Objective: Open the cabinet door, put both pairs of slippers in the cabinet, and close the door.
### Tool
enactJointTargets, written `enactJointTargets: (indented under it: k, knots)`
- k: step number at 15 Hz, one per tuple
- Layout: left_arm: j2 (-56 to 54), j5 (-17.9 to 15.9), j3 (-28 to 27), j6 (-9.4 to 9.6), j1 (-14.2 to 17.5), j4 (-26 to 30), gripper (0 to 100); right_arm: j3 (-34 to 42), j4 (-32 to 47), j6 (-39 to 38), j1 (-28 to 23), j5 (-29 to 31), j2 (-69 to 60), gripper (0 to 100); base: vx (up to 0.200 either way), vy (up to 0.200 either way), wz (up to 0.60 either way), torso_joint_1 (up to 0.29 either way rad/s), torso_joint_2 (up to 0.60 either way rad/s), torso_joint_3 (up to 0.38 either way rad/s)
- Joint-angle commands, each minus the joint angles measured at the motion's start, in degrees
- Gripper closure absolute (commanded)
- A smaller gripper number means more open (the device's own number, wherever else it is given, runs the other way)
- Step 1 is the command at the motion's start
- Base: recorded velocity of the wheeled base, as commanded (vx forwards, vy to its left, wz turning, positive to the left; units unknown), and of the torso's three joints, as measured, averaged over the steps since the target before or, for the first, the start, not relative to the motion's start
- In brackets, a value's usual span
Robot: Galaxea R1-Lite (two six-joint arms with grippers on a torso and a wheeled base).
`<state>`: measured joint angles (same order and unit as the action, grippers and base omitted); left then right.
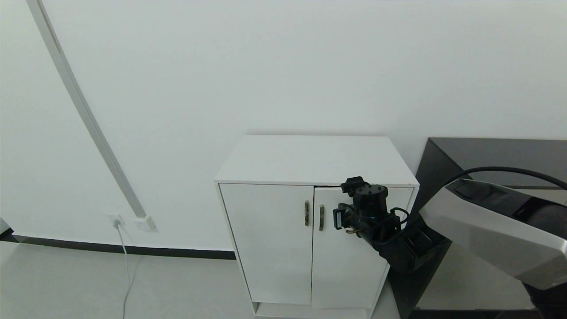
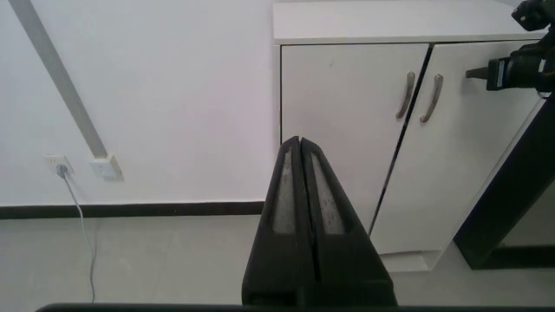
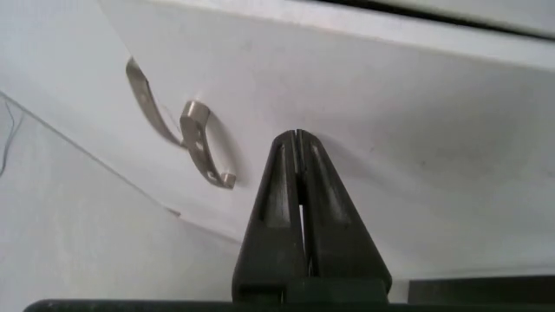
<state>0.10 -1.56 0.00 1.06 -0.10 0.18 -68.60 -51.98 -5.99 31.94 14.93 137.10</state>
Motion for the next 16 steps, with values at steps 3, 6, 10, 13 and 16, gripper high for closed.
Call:
enactJointTargets:
  k: [3,6,10,13,16]
  knots:
    - [0.0,0.0,0.0,-0.01,0.0,0.0,100,-1.0,-1.7,0.0,-0.2,0.0,1.6,100,0.000,0.000,0.00,0.000,0.00,0.000]
    - [0.0,0.0,0.0,-0.01,0.0,0.0,100,-1.3,-2.4,0.0,-0.3,0.0,1.7,100,0.000,0.000,0.00,0.000,0.00,0.000]
    - [0.0,0.0,0.0,-0.01,0.0,0.0,100,-2.1,-4.6,0.1,-0.4,0.0,2.6,100,0.000,0.000,0.00,0.000,0.00,0.000]
    - [0.0,0.0,0.0,-0.01,0.0,0.0,100,-2.2,-7.0,0.4,-0.4,0.0,3.4,100,0.000,0.000,0.00,0.000,0.00,0.000]
    - [0.0,0.0,0.0,-0.01,0.0,0.0,100,-2.3,-7.6,0.3,-0.4,-0.2,3.4,100,0.000,0.000,0.00,0.000,0.00,0.000]
